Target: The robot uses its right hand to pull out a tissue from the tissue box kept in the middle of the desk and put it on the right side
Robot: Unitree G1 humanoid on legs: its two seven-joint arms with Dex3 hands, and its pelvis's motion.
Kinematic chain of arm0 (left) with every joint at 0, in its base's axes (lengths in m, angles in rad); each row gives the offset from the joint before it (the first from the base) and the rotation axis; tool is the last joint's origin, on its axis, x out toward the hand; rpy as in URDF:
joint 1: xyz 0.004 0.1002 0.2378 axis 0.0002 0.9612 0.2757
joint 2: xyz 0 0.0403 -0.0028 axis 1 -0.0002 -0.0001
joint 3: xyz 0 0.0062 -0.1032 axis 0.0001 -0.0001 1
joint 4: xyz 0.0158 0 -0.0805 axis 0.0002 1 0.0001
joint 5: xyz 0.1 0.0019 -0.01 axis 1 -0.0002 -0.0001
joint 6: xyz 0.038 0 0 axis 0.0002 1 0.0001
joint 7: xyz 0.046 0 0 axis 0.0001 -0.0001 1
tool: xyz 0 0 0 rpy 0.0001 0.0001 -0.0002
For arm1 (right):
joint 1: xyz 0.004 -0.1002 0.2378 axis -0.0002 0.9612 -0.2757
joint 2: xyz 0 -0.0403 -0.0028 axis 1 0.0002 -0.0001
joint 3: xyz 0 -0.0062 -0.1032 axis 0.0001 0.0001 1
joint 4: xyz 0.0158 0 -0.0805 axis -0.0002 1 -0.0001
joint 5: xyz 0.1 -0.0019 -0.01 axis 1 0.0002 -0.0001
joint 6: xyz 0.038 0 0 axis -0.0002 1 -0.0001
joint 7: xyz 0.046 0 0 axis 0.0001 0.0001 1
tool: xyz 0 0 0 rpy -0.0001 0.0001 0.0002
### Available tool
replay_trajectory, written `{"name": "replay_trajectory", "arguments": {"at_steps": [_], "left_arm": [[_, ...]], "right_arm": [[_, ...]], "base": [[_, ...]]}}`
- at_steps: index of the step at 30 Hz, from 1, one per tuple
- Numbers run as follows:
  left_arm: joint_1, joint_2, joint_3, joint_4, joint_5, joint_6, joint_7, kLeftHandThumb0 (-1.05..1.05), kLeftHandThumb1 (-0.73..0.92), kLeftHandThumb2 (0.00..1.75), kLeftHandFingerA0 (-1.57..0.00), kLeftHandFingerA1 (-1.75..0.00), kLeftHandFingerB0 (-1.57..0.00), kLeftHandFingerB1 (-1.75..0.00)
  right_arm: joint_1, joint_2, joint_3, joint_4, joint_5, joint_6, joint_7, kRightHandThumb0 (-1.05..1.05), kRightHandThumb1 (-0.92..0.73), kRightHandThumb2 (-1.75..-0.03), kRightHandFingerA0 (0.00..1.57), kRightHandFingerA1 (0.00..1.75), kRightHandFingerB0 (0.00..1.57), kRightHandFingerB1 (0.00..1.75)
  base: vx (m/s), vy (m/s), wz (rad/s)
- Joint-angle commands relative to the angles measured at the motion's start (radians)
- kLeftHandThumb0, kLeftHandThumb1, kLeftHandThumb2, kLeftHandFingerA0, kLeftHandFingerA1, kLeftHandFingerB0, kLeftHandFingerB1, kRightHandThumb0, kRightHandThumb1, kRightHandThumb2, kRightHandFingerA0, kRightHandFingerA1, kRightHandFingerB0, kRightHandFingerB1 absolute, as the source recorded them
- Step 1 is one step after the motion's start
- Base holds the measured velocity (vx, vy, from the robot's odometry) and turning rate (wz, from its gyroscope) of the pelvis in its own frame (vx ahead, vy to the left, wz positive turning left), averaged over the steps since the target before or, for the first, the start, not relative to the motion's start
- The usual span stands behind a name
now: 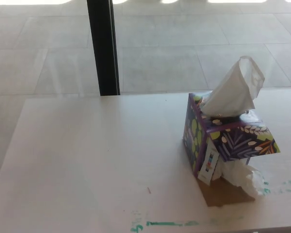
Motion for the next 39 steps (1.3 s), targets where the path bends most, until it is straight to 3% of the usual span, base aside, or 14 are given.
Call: {"name": "replay_trajectory", "arguments": {"at_steps": [1, 4, 7, 10, 14, 15, 16, 23, 25, 26, 27, 34, 35, 39], "left_arm": [[0.004, 0.025, 0.004, 0.025, -0.019, -0.015, -0.05, -0.82, 0.92, 0.71, -0.55, -0.47, -0.45, -0.43], [0.006, 0.018, 0.015, 0.023, -0.032, -0.012, -0.065, -0.81, 0.92, 0.71, -0.53, -0.48, -0.44, -0.43], [0.011, 0.015, 0.013, 0.027, -0.027, -0.018, -0.058, -0.81, 0.92, 0.71, -0.55, -0.48, -0.43, -0.43], [0.017, 0.017, 0.009, 0.033, -0.022, -0.03, -0.063, -0.82, 0.92, 0.73, -0.55, -0.48, -0.41, -0.42], [0.019, 0.017, 0.009, 0.036, -0.021, -0.028, -0.057, -0.88, 0.82, 0.84, -0.52, -0.52, -0.39, -0.45], [0.021, 0.017, 0.009, 0.036, -0.022, -0.029, -0.06, -0.88, 0.78, 0.87, -0.54, -0.54, -0.4, -0.48], [0.02, 0.017, 0.011, 0.036, -0.024, -0.027, -0.058, -0.88, 0.78, 0.86, -0.55, -0.53, -0.41, -0.48], [0.023, 0.013, 0.027, 0.043, -0.041, -0.022, -0.071, -0.8, 0.92, 0.71, -0.53, -0.49, -0.42, -0.43], [0.025, 0.013, 0.02, 0.039, -0.033, -0.023, -0.067, -0.81, 0.92, 0.71, -0.54, -0.48, -0.44, -0.44], [0.024, 0.013, 0.018, 0.04, -0.031, -0.022, -0.063, -0.81, 0.92, 0.71, -0.54, -0.47, -0.45, -0.43], [0.022, 0.013, 0.018, 0.04, -0.031, -0.019, -0.064, -0.81, 0.92, 0.71, -0.53, -0.47, -0.43, -0.43], [0.024, 0.017, 0.019, 0.035, -0.033, -0.018, -0.068, -0.81, 0.92, 0.71, -0.53, -0.47, -0.43, -0.43], [0.023, 0.019, 0.015, 0.037, -0.029, -0.019, -0.075, -0.81, 0.92, 0.72, -0.52, -0.47, -0.42, -0.42], [0.014, 0.016, 0.025, 0.038, -0.04, -0.005, -0.07, -0.81, 0.92, 0.7, -0.55, -0.48, -0.42, -0.43]], "right_arm": [[0.002, -0.068, -0.078, 0.011, 0.114, -0.036, 0.073, -0.71, -0.54, -0.57, 0.79, 0.74, 0.36, 0.54], [-0.037, -0.165, -0.075, 0.015, 0.055, -0.104, -0.033, -0.76, -0.58, -0.58, 0.83, 1.06, 0.38, 0.59], [-0.084, -0.244, -0.097, -0.048, 0.072, -0.042, -0.049, -0.78, -0.64, -0.6, 0.55, 0.96, 0.32, 0.6], [-0.192, -0.349, -0.147, -0.097, 0.109, 0.005, -0.052, -0.8, -0.63, -0.61, 0.98, 1.31, 0.3, 0.63], [-0.239, -0.385, -0.172, -0.254, 0.104, 0.061, -0.079, -0.85, -0.64, -0.6, 0.93, 1.16, 0.34, 0.64], [-0.273, -0.401, -0.175, -0.416, 0.093, 0.096, -0.1, -0.77, -0.47, -0.98, 0.83, 0.93, 0.28, 0.62], [-0.281, -0.403, -0.174, -0.441, 0.09, 0.102, -0.099, -0.88, -0.68, -0.61, 0.73, 0.88, 0.33, 0.62], [-0.458, -0.42, -0.069, -0.758, 0.086, 0.242, -0.027, -0.78, -0.64, -0.59, 0.63, 0.76, 0.34, 0.51], [-0.563, -0.43, 0.066, -0.885, -0.027, 0.3, -0.041, -0.67, -0.52, -0.89, 0.54, 0.62, 0.22, 0.44], [-0.586, -0.438, 0.098, -0.916, -0.046, 0.329, -0.026, -0.64, -0.66, -0.61, 0.58, 0.46, 0.26, 0.29], [-0.612, -0.436, 0.124, -0.938, -0.052, 0.348, -0.015, -0.65, -0.54, -0.83, 0.51, 0.56, 0.21, 0.42], [-0.841, -0.364, 0.336, -0.959, -0.077, 0.402, 0.073, -0.66, -0.51, -0.84, 0.49, 0.56, 0.24, 0.44], [-0.89, -0.359, 0.388, -0.943, -0.109, 0.378, 0.101, -0.64, -0.64, -0.6, 0.53, 0.45, 0.3, 0.31], [-1.014, -0.335, 0.516, -0.89, -0.164, 0.361, 0.145, -0.66, -0.65, -0.6, 0.5, 0.46, 0.29, 0.31]], "base": [[0.0, 0.0, 0.0], [0.0, 0.0, 0.0], [0.0, 0.0, 0.0], [0.0, 0.0, 0.0], [0.0, 0.0, 0.0], [0.0, 0.0, 0.0], [0.01, 0.001, 0.07], [0.0, 0.0, 0.01], [0.0, 0.0, 0.0], [0.0, 0.0, 0.0], [0.0, 0.0, 0.0], [0.0, 0.0, 0.0], [0.0, 0.0, 0.0], [0.0, 0.0, 0.0]]}}
